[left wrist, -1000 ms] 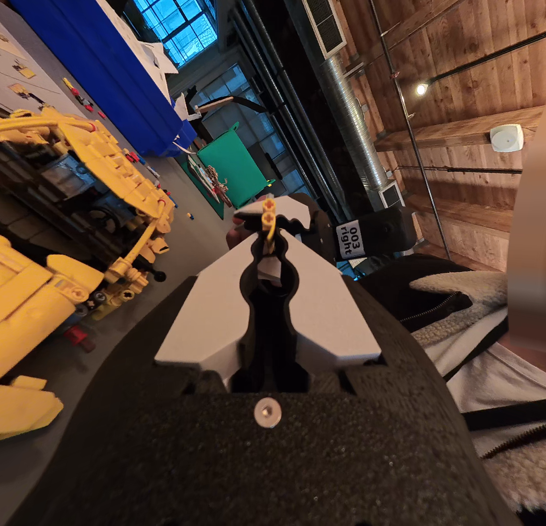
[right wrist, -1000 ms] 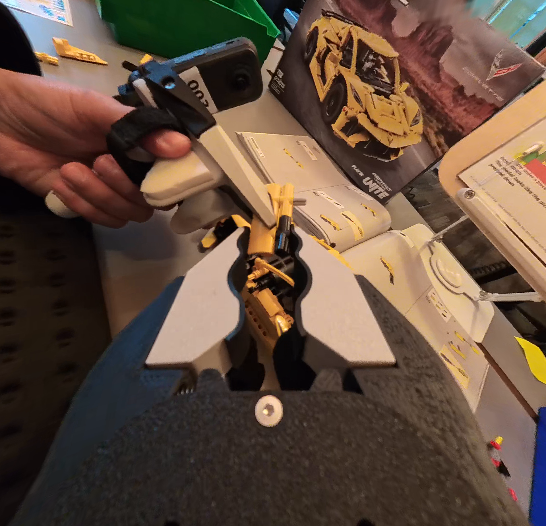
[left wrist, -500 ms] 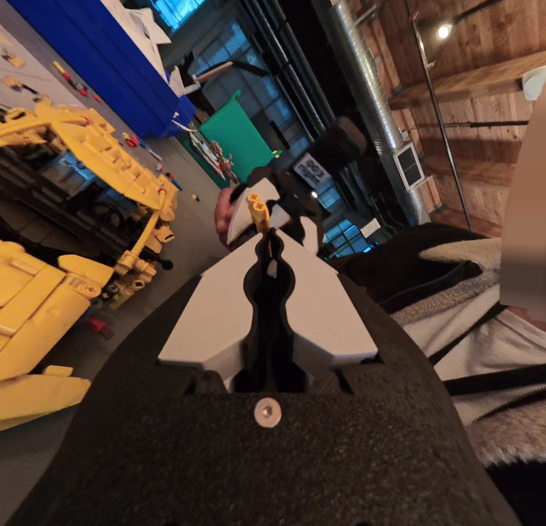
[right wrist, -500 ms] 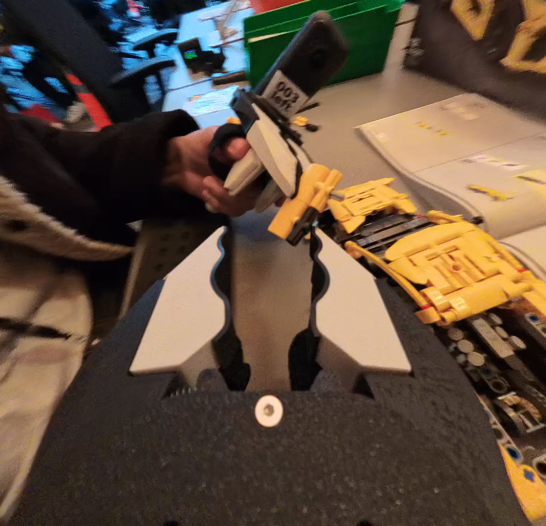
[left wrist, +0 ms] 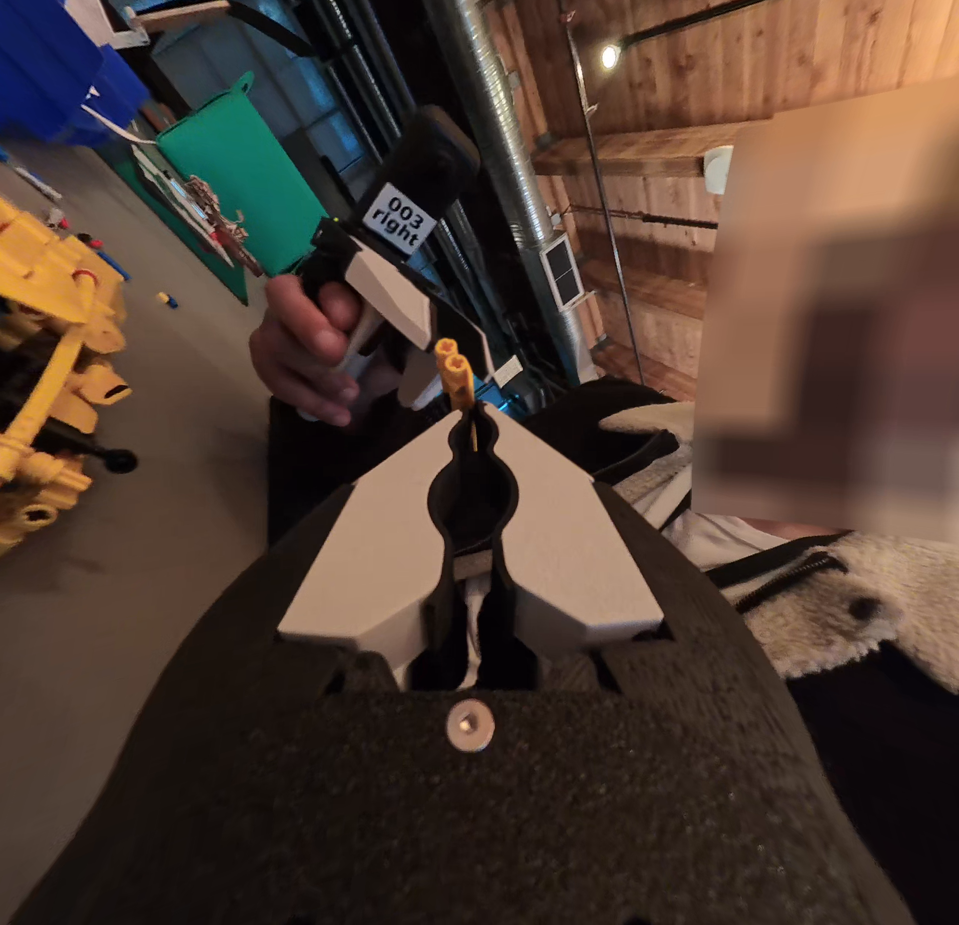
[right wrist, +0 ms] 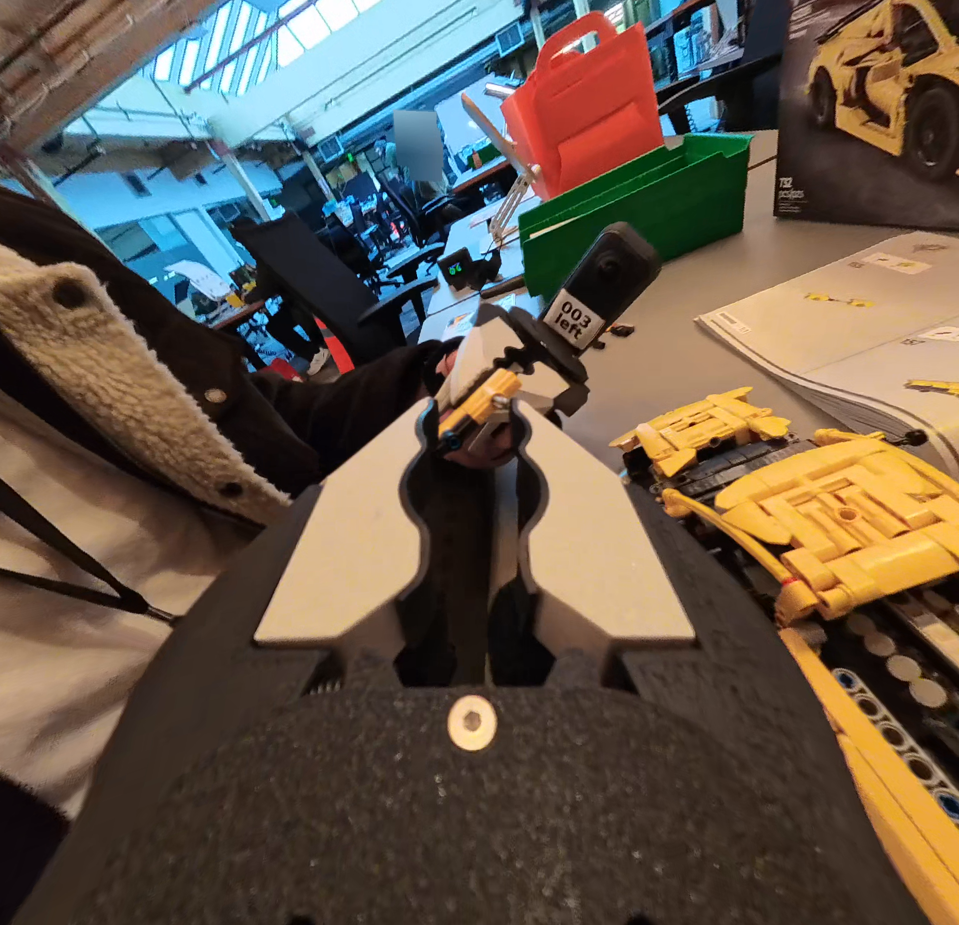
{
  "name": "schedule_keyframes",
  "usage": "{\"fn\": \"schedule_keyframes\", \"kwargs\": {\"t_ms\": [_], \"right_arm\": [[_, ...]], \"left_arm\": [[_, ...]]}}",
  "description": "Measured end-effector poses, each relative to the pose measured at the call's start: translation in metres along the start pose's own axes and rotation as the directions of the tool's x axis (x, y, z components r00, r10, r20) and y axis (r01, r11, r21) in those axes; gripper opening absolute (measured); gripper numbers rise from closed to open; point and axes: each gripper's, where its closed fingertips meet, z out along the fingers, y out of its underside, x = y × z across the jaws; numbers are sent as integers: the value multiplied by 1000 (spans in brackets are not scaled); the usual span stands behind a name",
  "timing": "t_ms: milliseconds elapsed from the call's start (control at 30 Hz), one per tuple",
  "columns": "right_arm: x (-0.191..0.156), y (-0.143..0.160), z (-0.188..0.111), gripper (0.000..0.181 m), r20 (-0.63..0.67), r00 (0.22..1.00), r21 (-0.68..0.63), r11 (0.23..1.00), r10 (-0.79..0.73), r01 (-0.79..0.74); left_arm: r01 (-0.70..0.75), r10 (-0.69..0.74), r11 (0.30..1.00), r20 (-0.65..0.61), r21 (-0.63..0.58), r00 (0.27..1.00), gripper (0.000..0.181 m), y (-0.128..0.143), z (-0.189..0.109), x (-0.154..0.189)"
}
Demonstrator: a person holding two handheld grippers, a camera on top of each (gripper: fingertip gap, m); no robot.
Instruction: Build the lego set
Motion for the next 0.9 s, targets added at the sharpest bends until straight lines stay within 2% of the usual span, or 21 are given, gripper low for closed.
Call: {"fn": "schedule_keyframes", "kwargs": {"t_ms": [100,200,300,333,400,600,700,767,833,900], "right_arm": [[0,3,2,22,-21,999,-16,999,-42,42],[6,6,2,20,-42,999,-31,999,-23,21],[1,6,2,17,-5,1000,-32,999,-11,11],[-1,7,2,8,8,1000,-40,999,-7,7],[-2,9,1,6,15,1000,-54,999,9,-8],[10,11,0,4,-70,998,-65,998,8,-13],[23,13,-6,4,-190,981,-64,996,48,-61],[38,24,-16,4,-325,943,-99,989,70,-107],[57,47,-34,4,-502,861,-169,968,79,-188],[66,77,-51,4,-615,780,-231,920,115,-318]], "left_arm": [[-1,1,1000,8,-23,1000,0,4,2,-1],[2,-2,1000,-2,-32,1000,0,5,2,0],[2,-2,999,2,-51,1000,0,9,4,0],[3,-4,998,-6,-57,1000,0,10,4,1],[-2,1,998,-7,-67,1000,0,12,5,1],[3,-4,1000,37,6,999,1,-1,-2,-7],[-70,64,997,158,27,985,2,-8,-6,-21],[-169,146,985,311,46,939,15,-19,-16,-35],[-286,234,957,444,53,865,18,-31,-28,-44],[-397,315,917,520,50,794,17,-42,-35,-42]]}}
